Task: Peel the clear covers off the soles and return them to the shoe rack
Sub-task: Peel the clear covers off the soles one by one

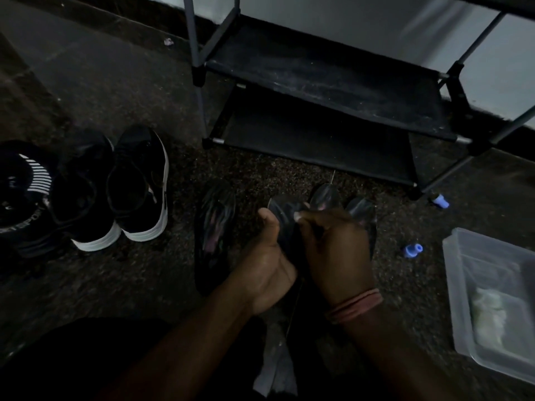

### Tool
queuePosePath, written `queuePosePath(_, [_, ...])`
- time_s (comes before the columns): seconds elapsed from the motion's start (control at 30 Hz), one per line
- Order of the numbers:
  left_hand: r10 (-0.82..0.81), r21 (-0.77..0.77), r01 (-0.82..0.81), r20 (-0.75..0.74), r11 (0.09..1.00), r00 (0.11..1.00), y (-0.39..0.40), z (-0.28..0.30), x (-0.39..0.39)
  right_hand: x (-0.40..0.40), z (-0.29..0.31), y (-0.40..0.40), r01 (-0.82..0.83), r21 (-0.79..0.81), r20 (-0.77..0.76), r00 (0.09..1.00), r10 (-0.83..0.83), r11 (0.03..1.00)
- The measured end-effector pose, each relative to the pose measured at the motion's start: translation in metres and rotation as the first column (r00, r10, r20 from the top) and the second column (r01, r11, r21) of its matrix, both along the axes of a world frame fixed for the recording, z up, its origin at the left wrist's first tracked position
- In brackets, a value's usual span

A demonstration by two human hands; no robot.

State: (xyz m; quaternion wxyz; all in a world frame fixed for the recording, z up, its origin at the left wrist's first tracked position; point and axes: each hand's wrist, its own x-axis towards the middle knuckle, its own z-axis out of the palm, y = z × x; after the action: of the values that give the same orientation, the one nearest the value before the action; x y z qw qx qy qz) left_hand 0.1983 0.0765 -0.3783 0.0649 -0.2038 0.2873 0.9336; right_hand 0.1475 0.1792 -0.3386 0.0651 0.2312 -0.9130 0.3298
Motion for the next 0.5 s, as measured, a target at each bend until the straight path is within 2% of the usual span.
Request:
queuePosePath(0.1, [-0.047,-0.005,0.047,-0.010,0.999,0.999,0.006,-0.003,0.002,-0.007,0.000,0.008,0.062,0.045,-0.056,0.997,-0.059,0.997])
queuePosePath(0.17, [-0.040,-0.005,0.040,-0.012,0.999,0.999,0.004,-0.001,0.002,0.000,0.002,0.004,-0.006,0.048,-0.046,0.999,0.009,0.999])
queuePosePath(0.23, [-0.030,0.005,0.030,-0.028,1.000,0.999,-0.001,0.000,0.002,0.014,0.003,-0.007,-0.119,0.001,0.025,0.993,0.119,0.993])
queuePosePath(0.3, [-0.013,0.011,0.014,-0.034,1.000,0.999,-0.004,0.002,0.002,0.020,0.003,-0.013,-0.138,-0.054,0.041,0.989,0.141,0.989])
queuePosePath(0.43, [-0.024,-0.007,0.024,0.003,1.000,1.000,0.012,0.001,0.005,-0.004,-0.001,0.002,0.043,-0.097,-0.053,0.997,-0.048,0.994])
queuePosePath(0.5, [-0.053,-0.006,0.053,0.011,0.999,0.999,0.019,-0.002,0.006,-0.008,0.002,0.007,0.061,-0.074,-0.080,0.995,-0.067,0.995])
